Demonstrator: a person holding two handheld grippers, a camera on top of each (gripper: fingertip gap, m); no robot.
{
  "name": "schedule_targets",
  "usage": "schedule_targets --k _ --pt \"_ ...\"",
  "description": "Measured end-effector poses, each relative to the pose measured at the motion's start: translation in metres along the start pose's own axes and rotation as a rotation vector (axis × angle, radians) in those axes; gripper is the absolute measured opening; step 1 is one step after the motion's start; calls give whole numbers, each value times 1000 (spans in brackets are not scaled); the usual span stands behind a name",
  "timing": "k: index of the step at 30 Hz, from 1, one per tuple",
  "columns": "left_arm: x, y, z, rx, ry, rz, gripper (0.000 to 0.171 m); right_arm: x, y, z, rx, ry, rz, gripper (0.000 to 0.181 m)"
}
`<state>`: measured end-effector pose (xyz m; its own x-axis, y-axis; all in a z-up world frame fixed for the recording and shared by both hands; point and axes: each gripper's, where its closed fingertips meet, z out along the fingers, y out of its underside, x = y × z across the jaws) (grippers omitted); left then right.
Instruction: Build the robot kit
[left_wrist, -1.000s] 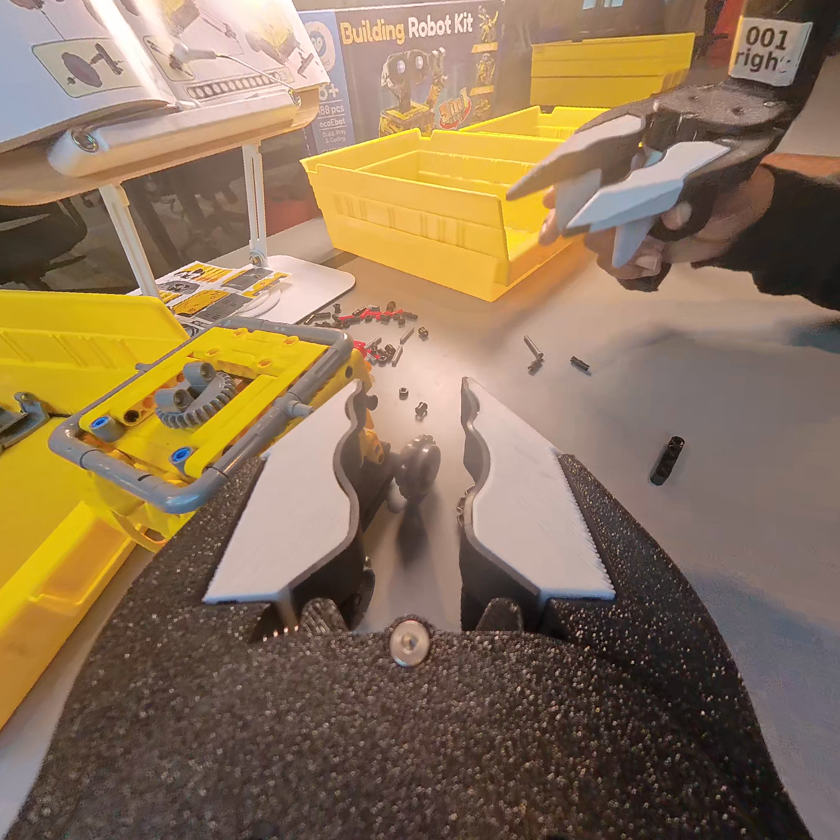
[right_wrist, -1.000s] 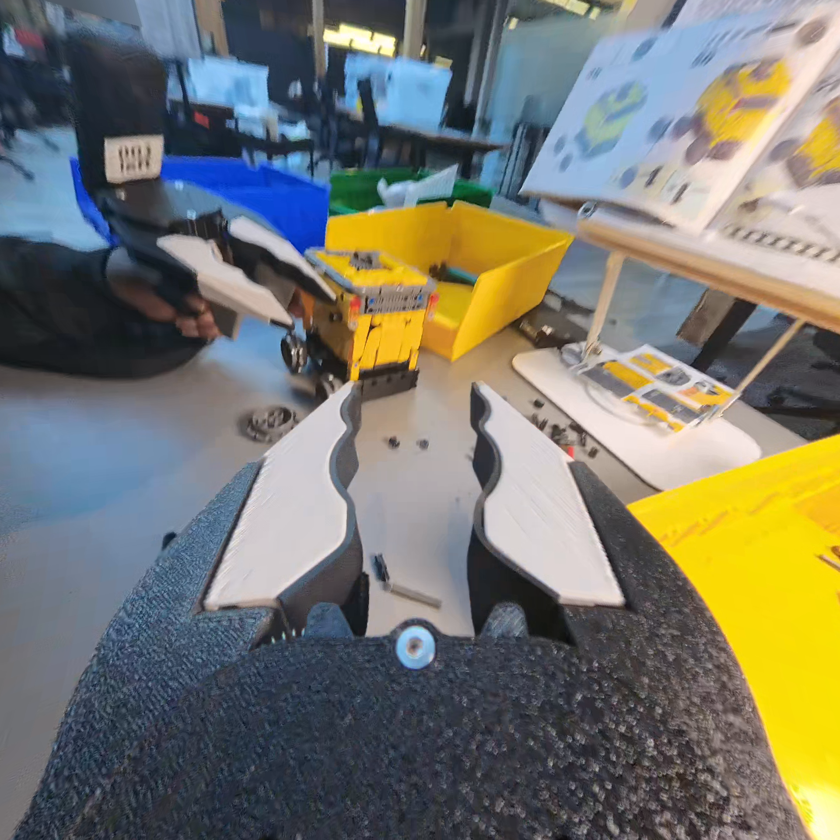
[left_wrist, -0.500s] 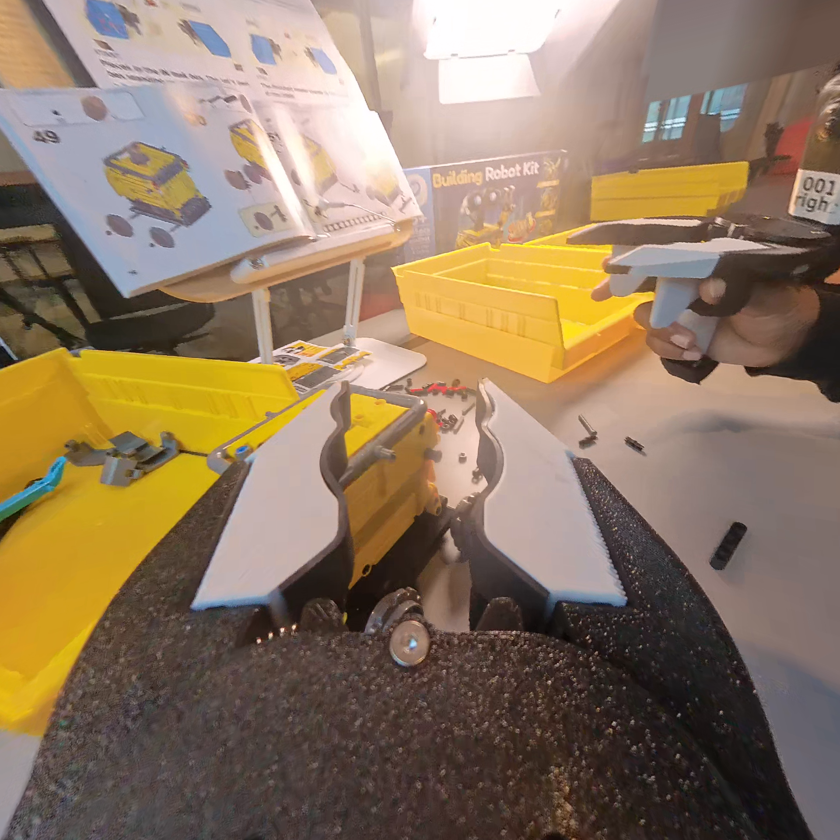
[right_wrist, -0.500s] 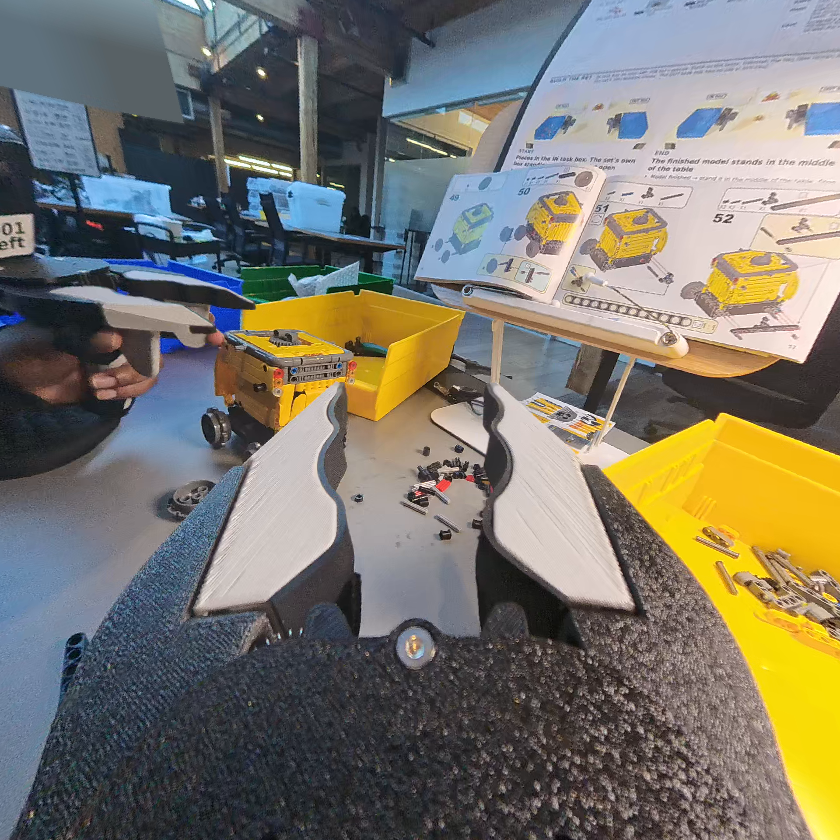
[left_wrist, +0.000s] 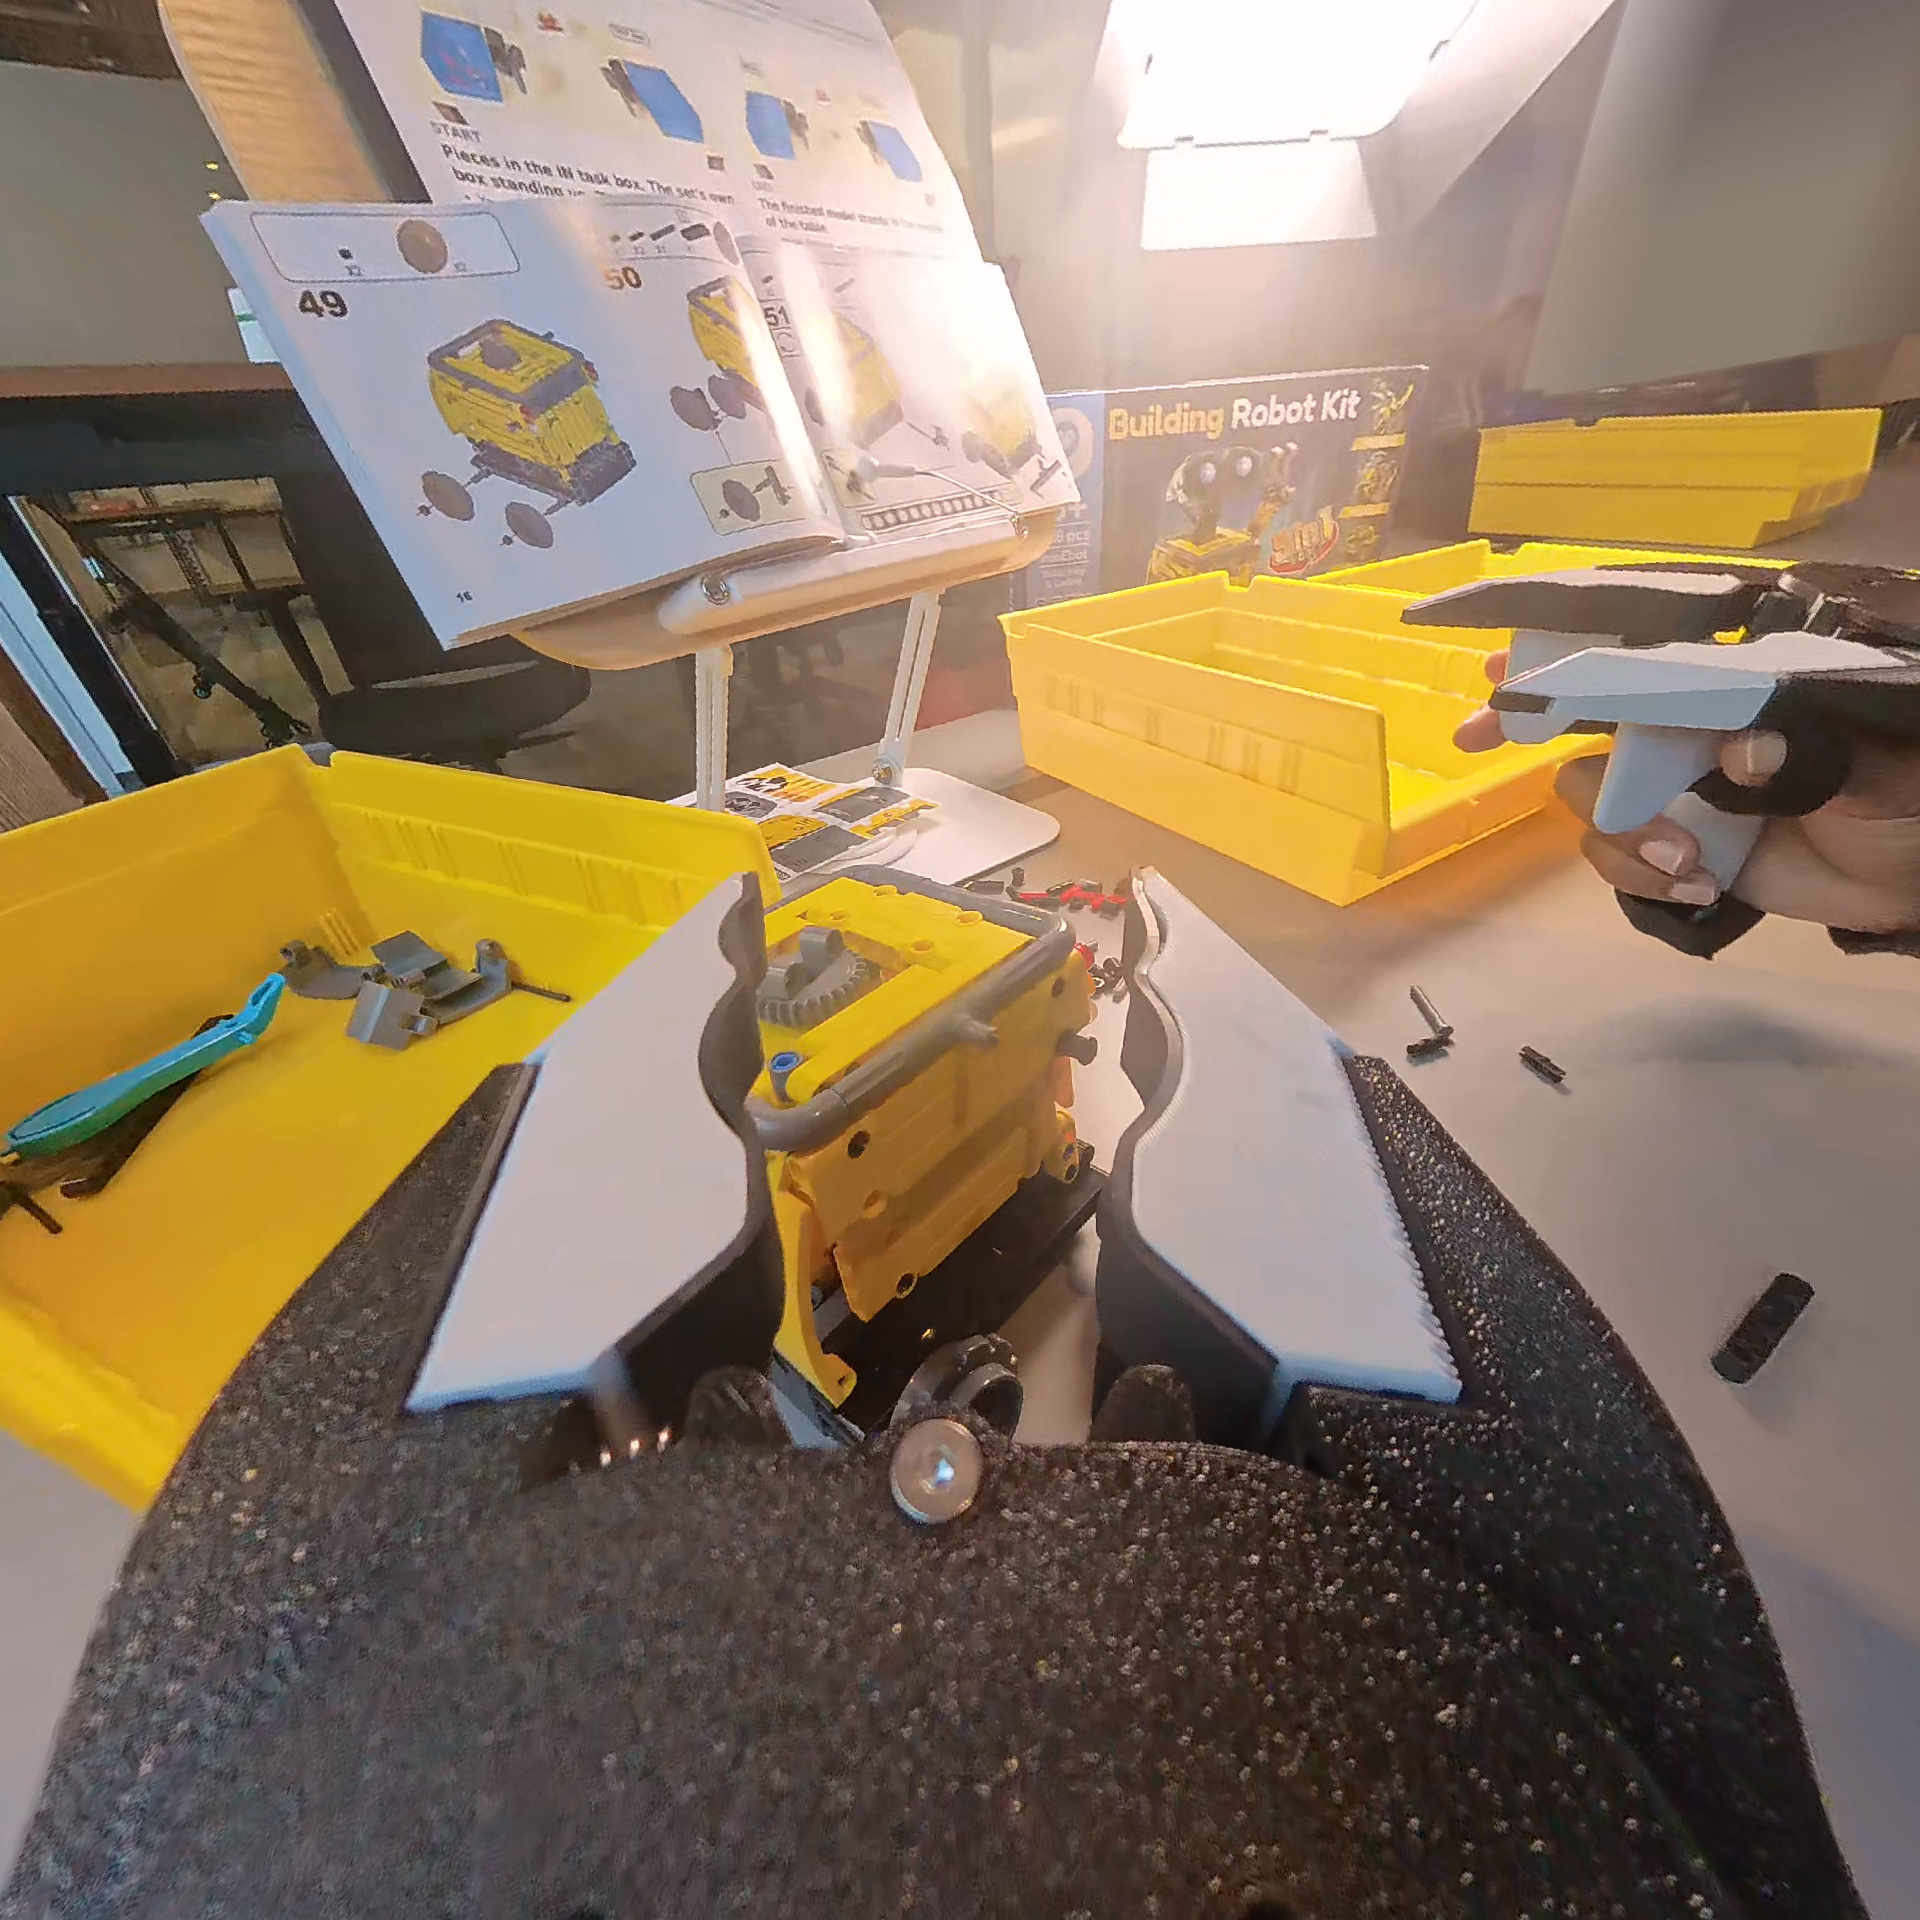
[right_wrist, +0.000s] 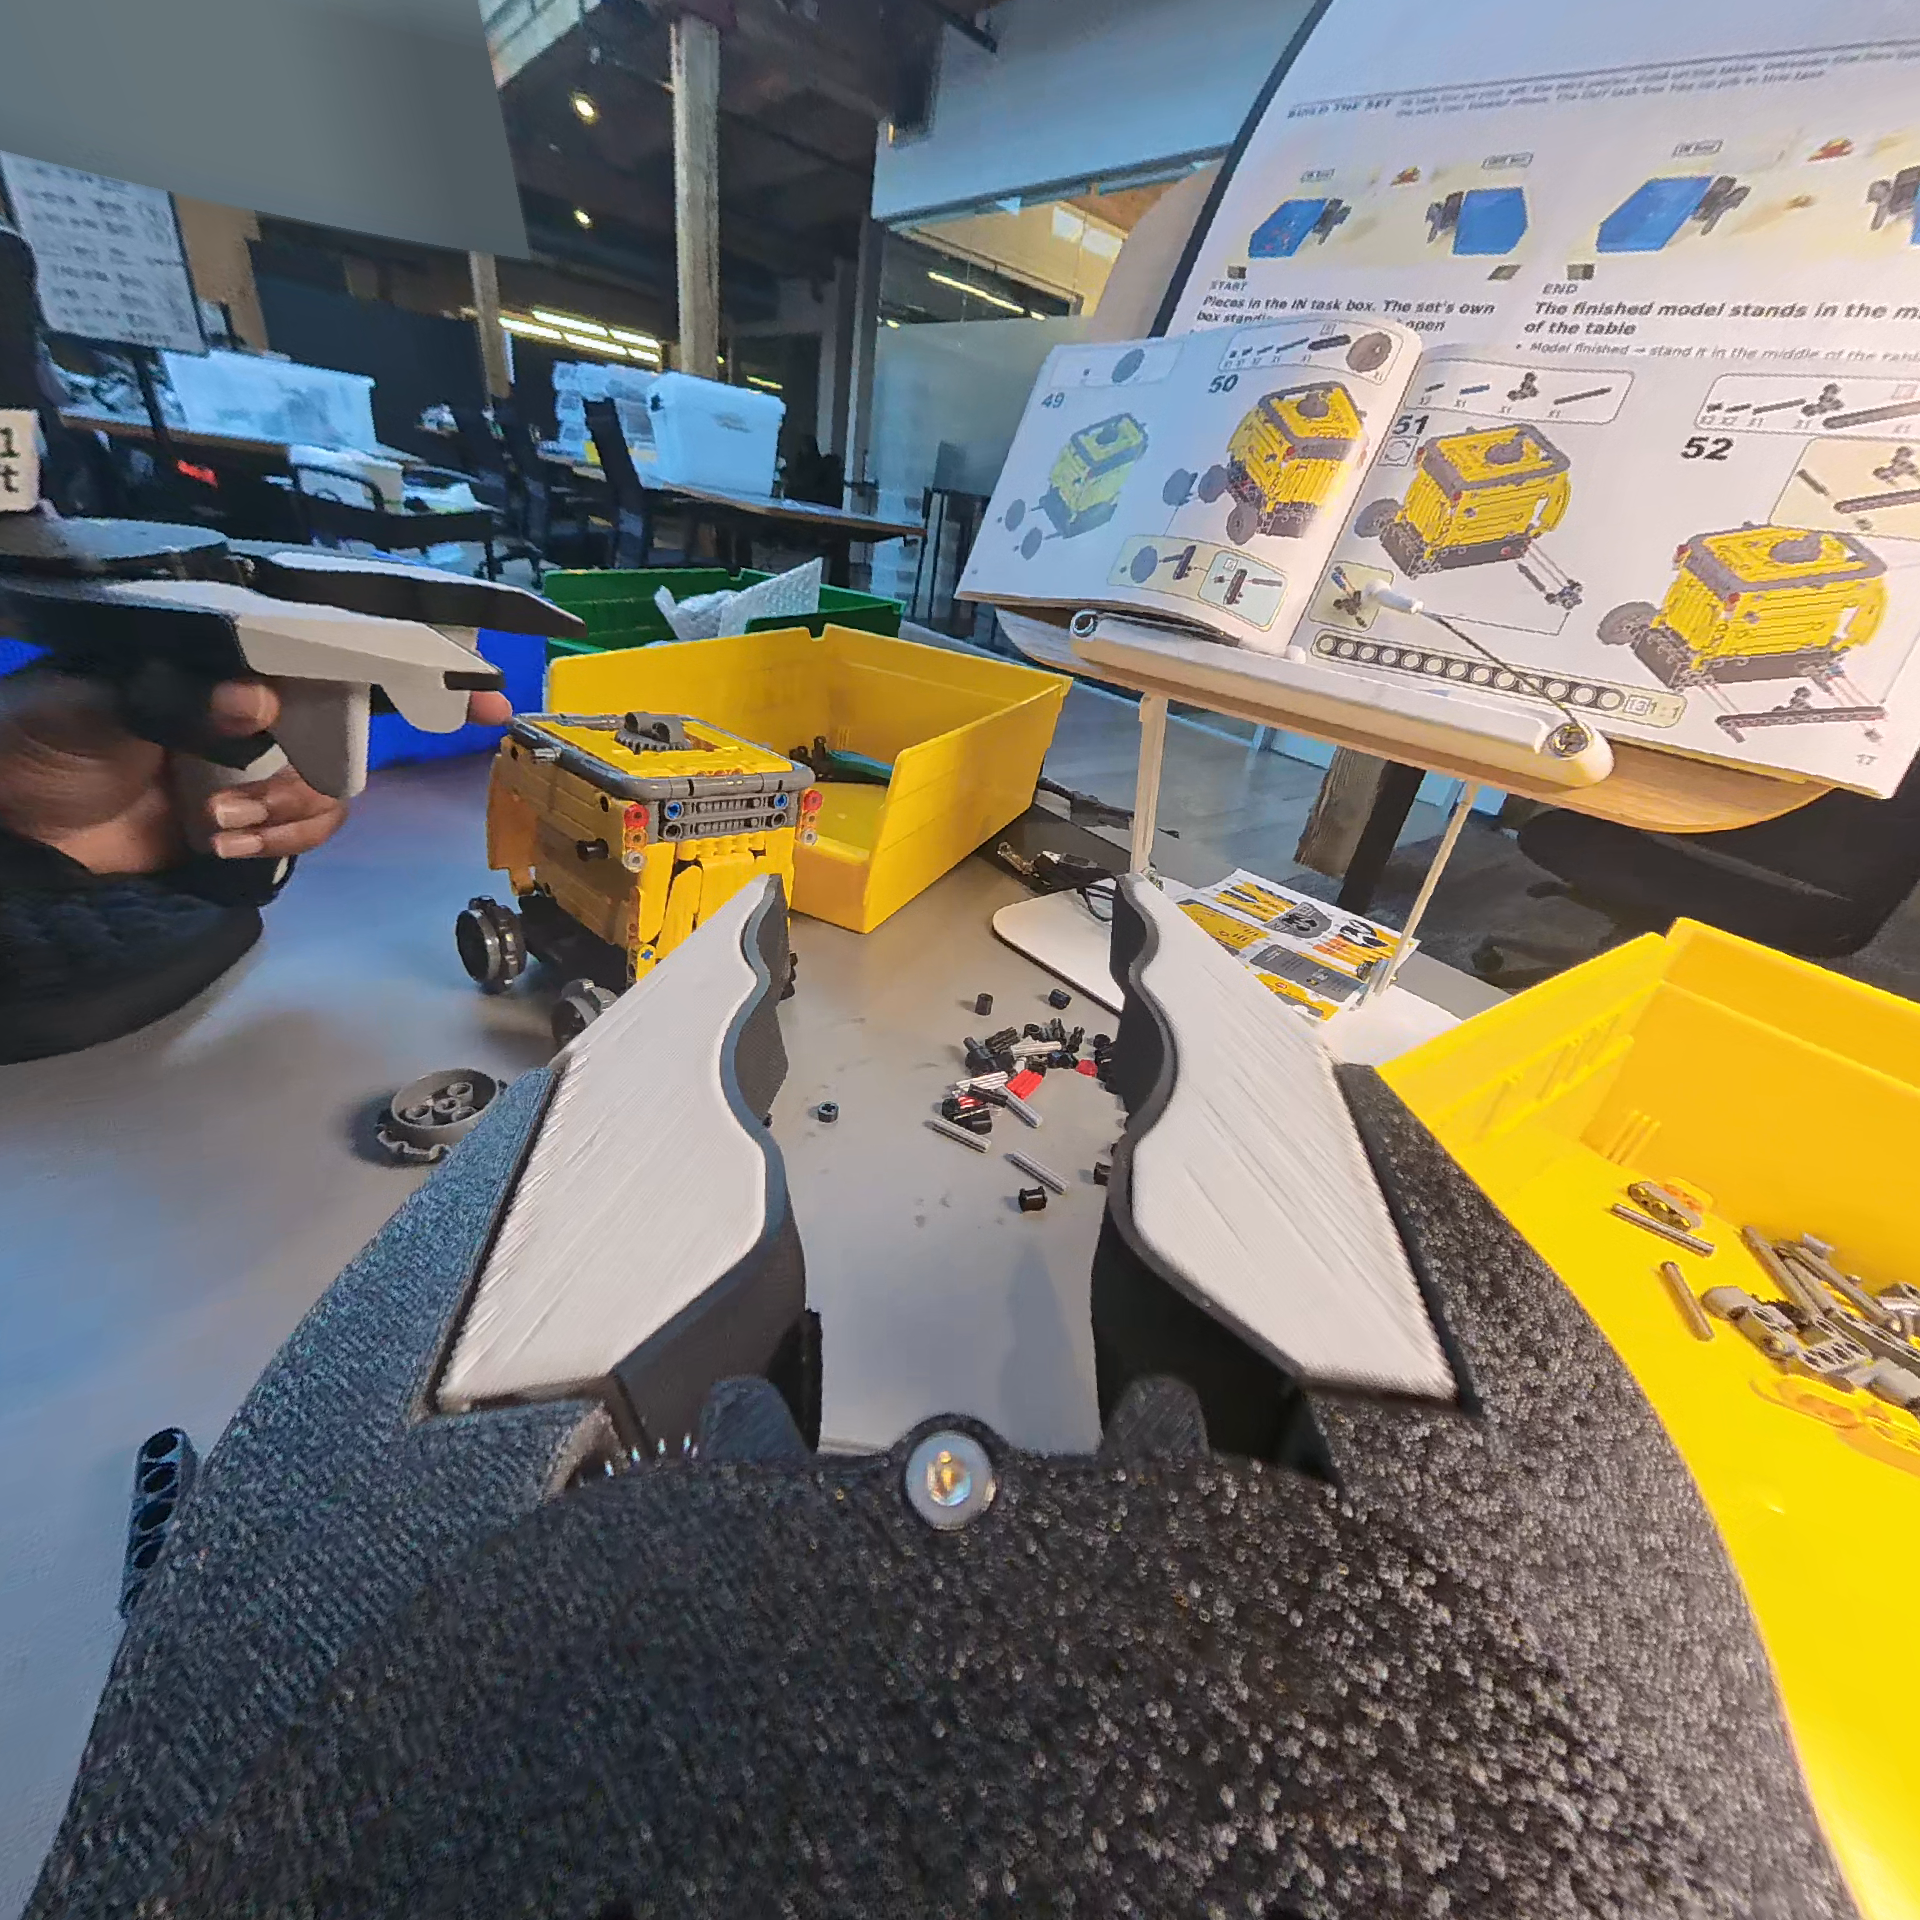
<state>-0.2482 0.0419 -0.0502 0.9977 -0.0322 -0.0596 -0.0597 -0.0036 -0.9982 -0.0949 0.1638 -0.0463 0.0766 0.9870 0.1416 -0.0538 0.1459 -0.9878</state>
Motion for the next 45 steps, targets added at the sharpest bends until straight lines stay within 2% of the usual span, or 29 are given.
schedule_targets --k 11,18,37,42,45 --pt "-4 1 -1 4 -2 -35 68 -9 17 6 -42 -29 11 64" --pt "-7 5 0 -2 1 -64 68 -9 18 6 -35 -26 10 63" --pt "-7 12 2 -34 -16 -5 69 -7 20 7 -33 -6 1 63" --pt "-5 10 1 -29 -12 13 67 -6 20 8 -34 2 7 61" --pt "2 8 1 -25 16 34 59 -3 23 8 -62 11 -25 54"
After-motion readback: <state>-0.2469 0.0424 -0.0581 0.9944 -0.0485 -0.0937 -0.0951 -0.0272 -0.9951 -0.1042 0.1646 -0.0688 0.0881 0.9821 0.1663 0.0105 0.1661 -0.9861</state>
